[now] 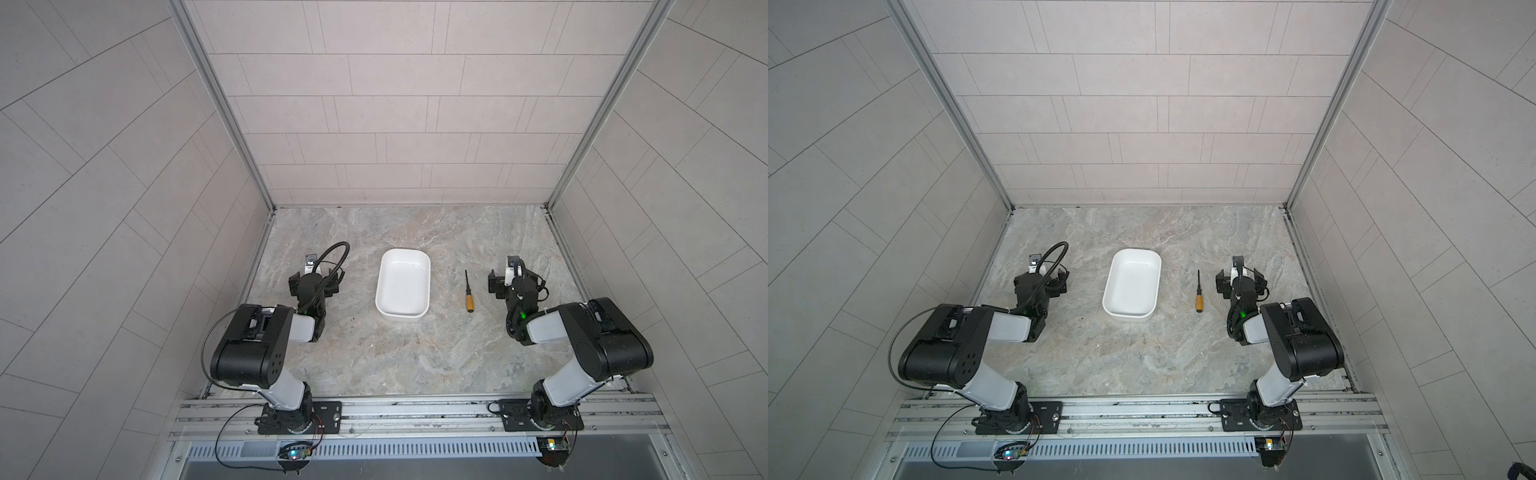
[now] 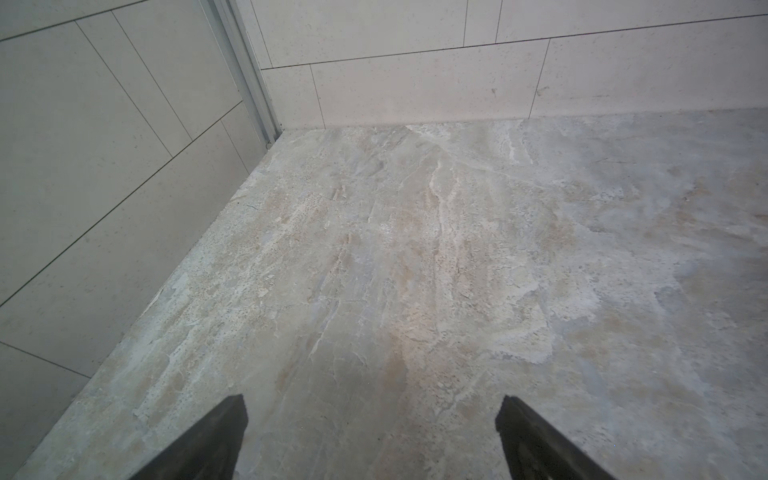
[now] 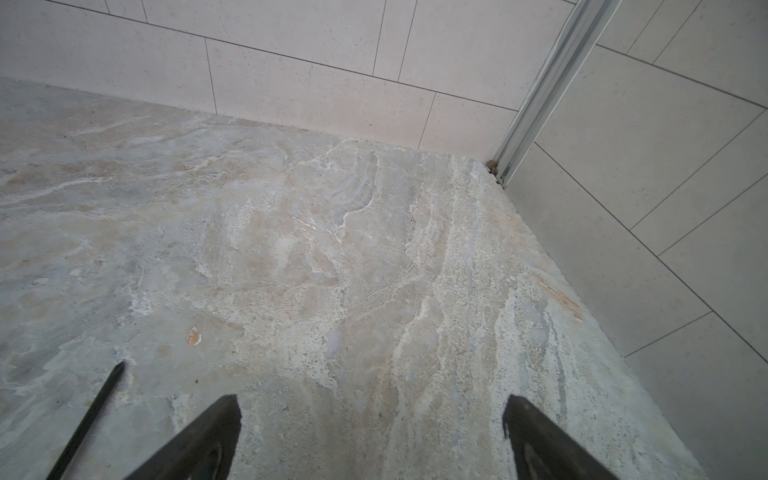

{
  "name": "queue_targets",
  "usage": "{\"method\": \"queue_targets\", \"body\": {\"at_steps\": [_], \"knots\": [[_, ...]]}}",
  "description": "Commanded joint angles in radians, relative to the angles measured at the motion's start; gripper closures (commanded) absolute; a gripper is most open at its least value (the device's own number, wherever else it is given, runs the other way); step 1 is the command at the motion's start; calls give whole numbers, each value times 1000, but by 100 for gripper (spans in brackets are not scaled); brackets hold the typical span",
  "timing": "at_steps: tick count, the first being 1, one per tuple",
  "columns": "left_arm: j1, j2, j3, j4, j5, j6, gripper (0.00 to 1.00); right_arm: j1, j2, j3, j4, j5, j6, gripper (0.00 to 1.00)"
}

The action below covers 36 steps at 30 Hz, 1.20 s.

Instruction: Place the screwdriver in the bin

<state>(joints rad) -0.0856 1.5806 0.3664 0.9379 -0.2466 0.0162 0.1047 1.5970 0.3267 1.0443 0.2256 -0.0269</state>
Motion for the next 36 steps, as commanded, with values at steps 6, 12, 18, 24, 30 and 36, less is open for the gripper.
{"method": "queue_targets", "body": {"at_steps": [6, 12, 18, 24, 30, 36], "knots": [[3, 7, 12, 23, 3, 1, 0, 4, -14, -9, 25, 12, -10, 1], [4, 7, 12, 23, 3, 0, 0, 1, -14, -5, 12, 5, -5, 1], [11, 7, 17, 12, 21, -3, 0, 1, -15, -2, 9, 26, -2, 1], [8, -100, -69, 112, 129, 41, 0, 83, -92, -134, 223, 166, -67, 1], [-9, -444, 149, -644, 116, -93, 0, 126, -424, 53, -505, 233, 53, 1], [-32, -599, 278, -1103, 203, -356, 0, 163, -669, 282, -1260, 375, 531, 1]]}}
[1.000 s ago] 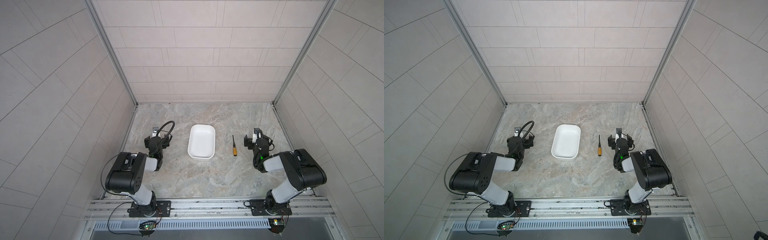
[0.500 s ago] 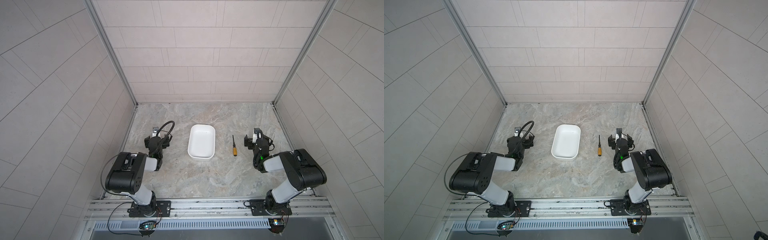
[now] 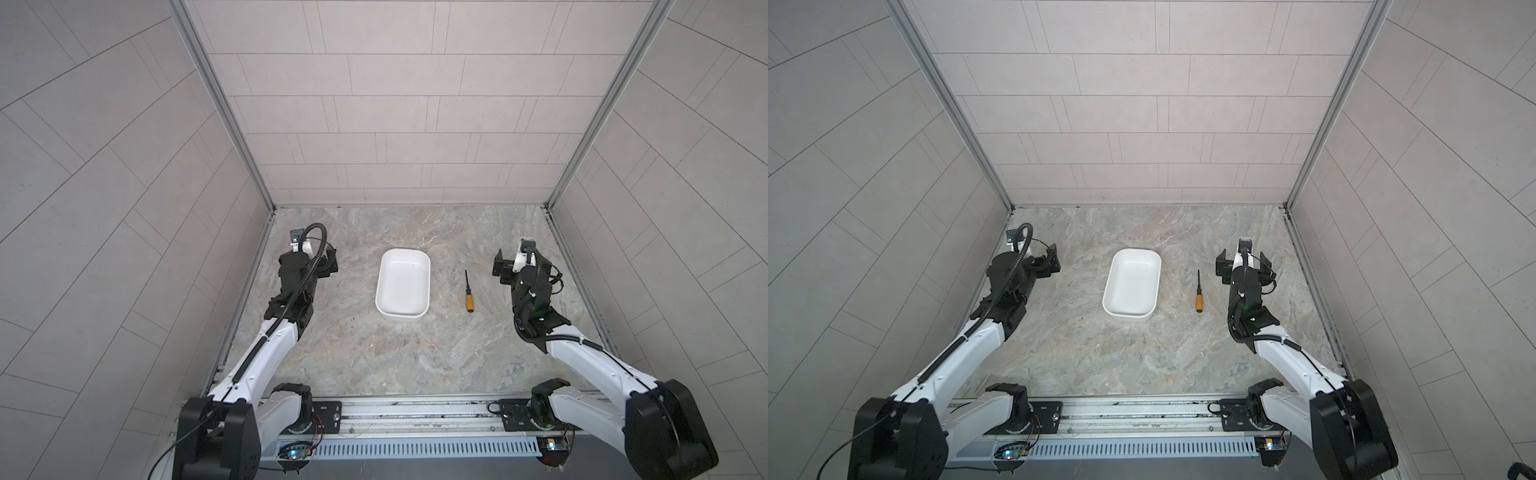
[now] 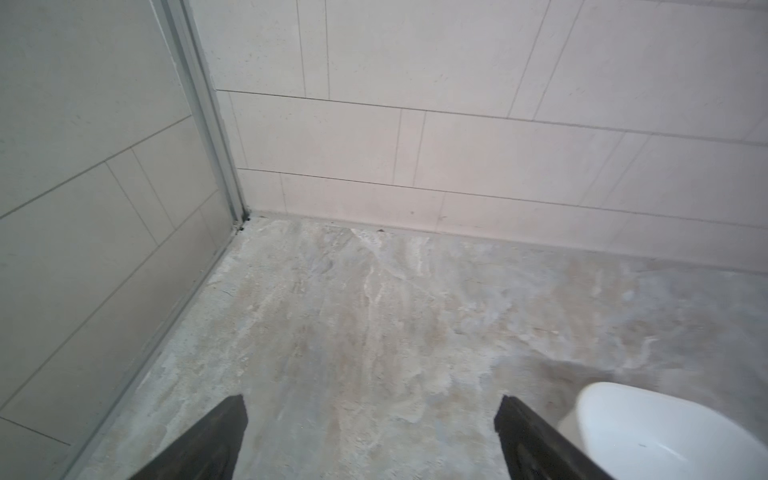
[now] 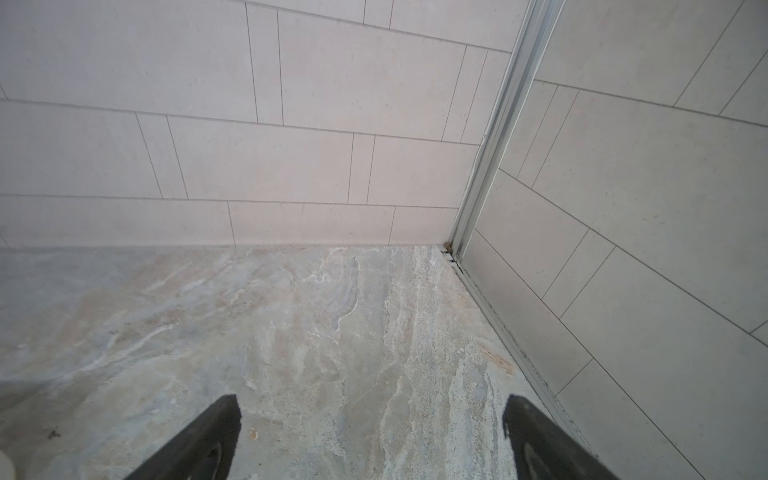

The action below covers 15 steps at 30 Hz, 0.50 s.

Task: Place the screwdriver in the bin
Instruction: 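Move the right gripper over the yellow-handled screwdriver while the left arm lifts slightly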

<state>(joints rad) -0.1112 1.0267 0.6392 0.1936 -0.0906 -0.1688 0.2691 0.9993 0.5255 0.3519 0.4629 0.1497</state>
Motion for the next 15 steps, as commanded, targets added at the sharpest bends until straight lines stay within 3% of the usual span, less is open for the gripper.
{"method": "queue_targets", "body": {"at_steps": [1, 2, 4, 5, 9, 11, 15], "knots": [[-7, -69, 2, -421, 38, -240, 0, -3, -99, 88, -768, 215, 571, 0], [-8, -86, -14, -440, 51, -251, 0, -25, -125, 49, -808, 205, 648, 1], [-6, -111, -38, -459, 126, -207, 0, -126, -166, -32, -701, -28, 547, 1], [-6, -122, -44, -474, 143, -190, 0, -150, -180, -58, -673, -81, 520, 1], [-3, -120, -90, -528, -12, -309, 0, -120, -210, -191, -588, -50, 492, 1], [2, -108, -86, -567, -94, -371, 0, -105, -215, -169, -594, -53, 485, 1], [3, -87, -79, -562, -97, -371, 0, -63, -176, -178, -528, -31, 458, 1]]}}
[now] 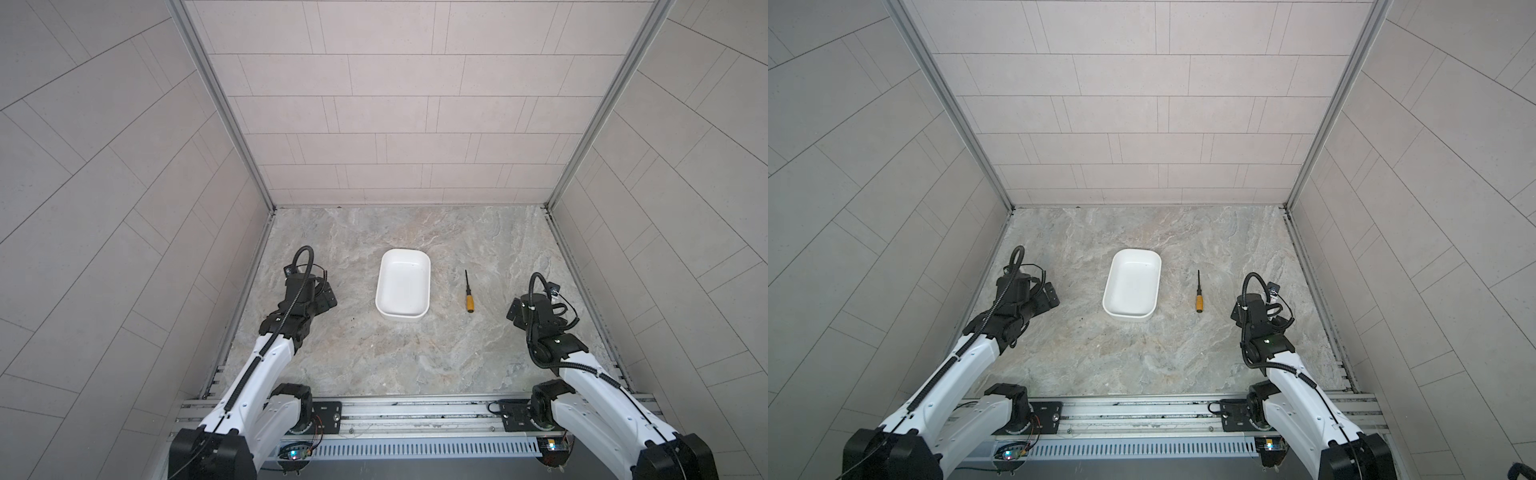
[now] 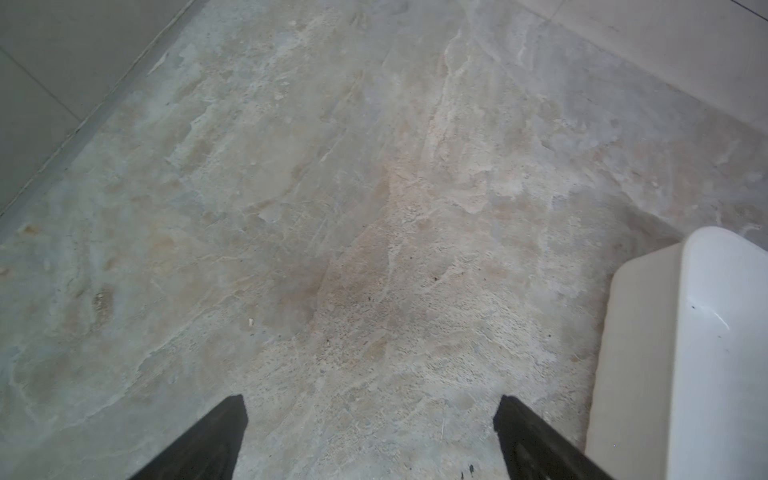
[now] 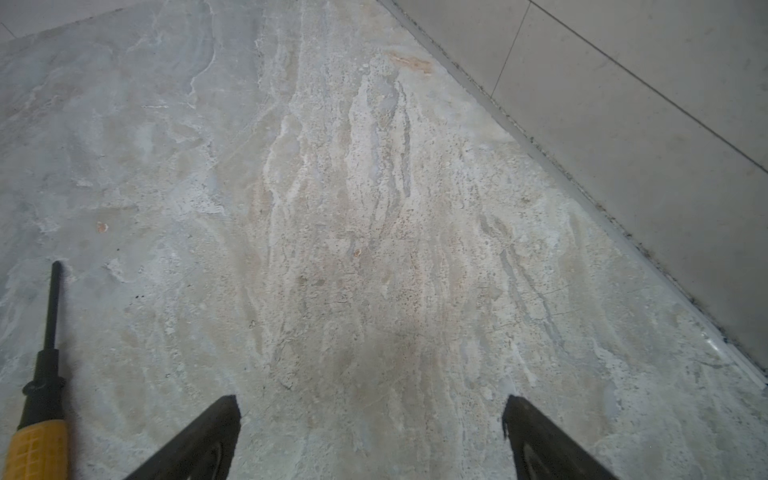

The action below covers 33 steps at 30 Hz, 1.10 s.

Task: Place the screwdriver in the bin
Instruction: 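Move the right gripper over the yellow-handled screwdriver while the left arm lifts slightly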

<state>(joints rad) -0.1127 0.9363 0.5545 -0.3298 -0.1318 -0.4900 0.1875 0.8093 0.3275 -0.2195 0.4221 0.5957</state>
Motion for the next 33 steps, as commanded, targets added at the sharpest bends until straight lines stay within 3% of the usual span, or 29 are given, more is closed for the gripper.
{"method": "queue_targets", "body": {"at_steps": [1, 7, 11, 15, 18, 21, 23, 33], "knots": [[5, 4, 7, -38, -48, -47, 0, 31, 28, 27, 40, 12, 11, 1], [5, -72, -23, -49, -53, -63, 0, 137, 112, 32, 168, -69, -73, 1], [6, -137, -67, -83, -116, -133, 0, 165, 244, 60, 252, -172, -106, 1], [8, -184, -96, -90, -177, -163, 0, 167, 390, 128, 238, -248, -108, 1], [11, -201, -106, -80, -175, -167, 0, 168, 505, 195, 200, -307, -102, 7], [11, -205, -114, -62, -153, -167, 0, 171, 607, 310, 68, -365, -122, 15], [11, -205, -116, -61, -147, -166, 0, 176, 662, 365, 23, -377, -133, 26], [10, -197, -117, -55, -137, -166, 0, 201, 706, 392, 21, -385, -146, 26]]}}
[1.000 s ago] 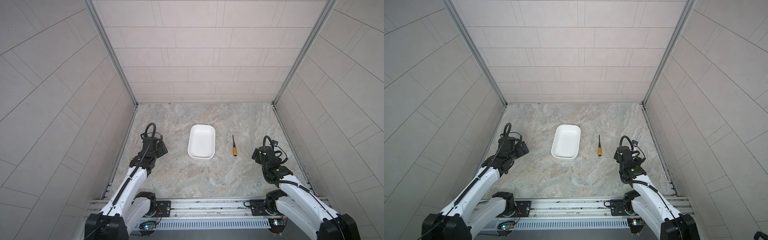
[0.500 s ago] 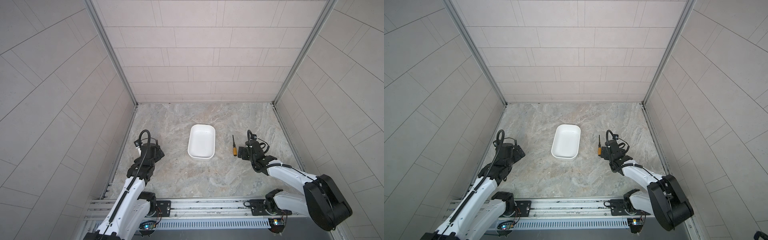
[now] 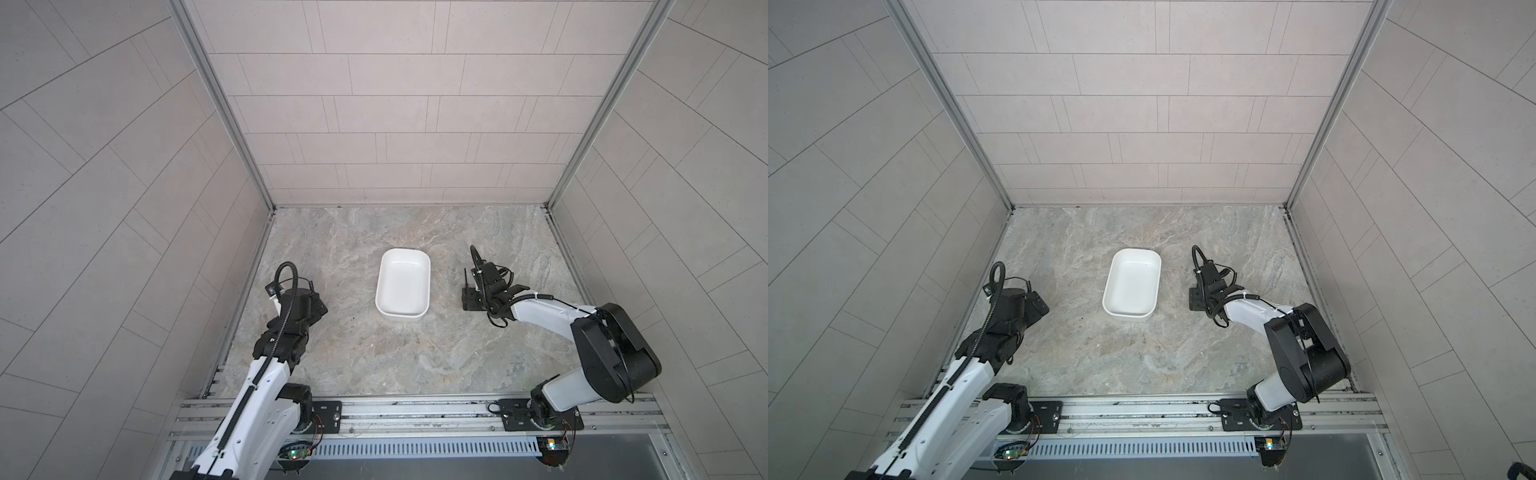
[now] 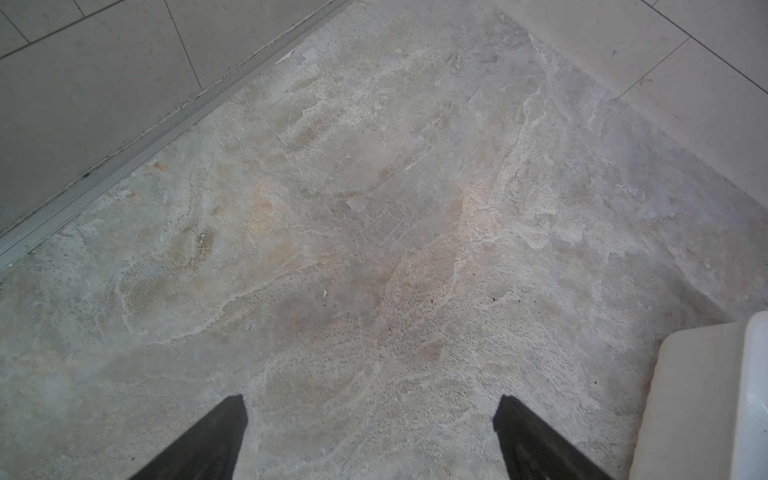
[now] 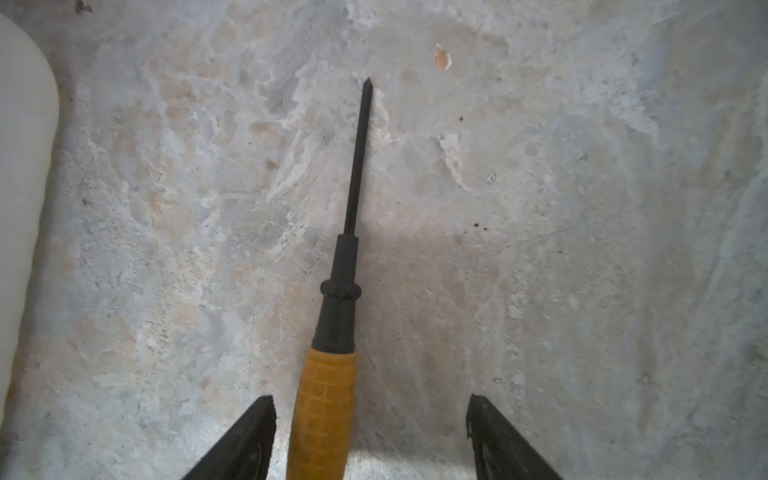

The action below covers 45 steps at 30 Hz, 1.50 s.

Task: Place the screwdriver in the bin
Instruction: 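Lower the right gripper and close it on the yellow screwdriver handle, then lift the screwdriver and carry it over the white bin with the right gripper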

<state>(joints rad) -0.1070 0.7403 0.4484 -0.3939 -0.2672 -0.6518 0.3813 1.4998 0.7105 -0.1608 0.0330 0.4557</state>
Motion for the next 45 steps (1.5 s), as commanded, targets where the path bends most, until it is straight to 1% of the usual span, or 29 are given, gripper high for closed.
{"method": "queue_targets", "body": {"at_steps": [1, 2, 3, 9, 14, 15, 16, 17, 23, 25, 26, 29, 32, 33, 34, 40, 45], "knots": [[5, -1, -12, 9, 0, -5, 0, 10, 24, 15, -44, 8, -6, 27], [5, -1, -13, 9, -1, -5, 0, 13, 30, 19, -50, 11, -5, 28], [5, -1, -13, 12, -2, -5, 0, 17, 38, 24, -52, 14, -6, 31], [5, 1, -16, 13, 1, -6, 0, 33, 74, 55, -83, 31, -13, 58], [5, 2, -17, 17, 8, -6, 0, 34, 73, 58, -94, 52, -8, 61], [6, 3, -17, 19, 6, -6, 0, 34, 72, 58, -94, 55, -9, 65], [6, 4, -17, 20, 6, -6, 0, 33, 74, 57, -93, 57, -7, 71], [5, 4, -18, 20, 5, -6, 0, 34, 76, 59, -94, 58, -8, 74], [5, 5, -15, 14, 8, -6, 0, 43, 85, 70, -114, 75, -6, 75], [4, 2, -13, 4, -1, -11, 0, 49, 72, 64, -117, 82, -5, 77], [4, -2, -14, 1, -6, -11, 0, 51, 64, 59, -115, 85, -6, 82], [6, -11, -17, 0, -9, -12, 0, 53, 48, 49, -115, 91, -5, 83], [6, -15, -19, 0, -6, -11, 0, 54, 49, 66, -156, 92, 6, 85], [5, -15, -19, 1, -5, -11, 0, 54, 50, 72, -172, 86, 9, 88], [5, -16, -19, 3, -3, -11, 0, 55, 47, 78, -190, 86, 13, 89], [6, -15, -20, 6, -10, -14, 0, 78, -16, 116, -275, 101, 38, 90], [5, -18, -19, 0, -21, -23, 0, 137, -58, 202, -339, 149, 60, 90]]}}
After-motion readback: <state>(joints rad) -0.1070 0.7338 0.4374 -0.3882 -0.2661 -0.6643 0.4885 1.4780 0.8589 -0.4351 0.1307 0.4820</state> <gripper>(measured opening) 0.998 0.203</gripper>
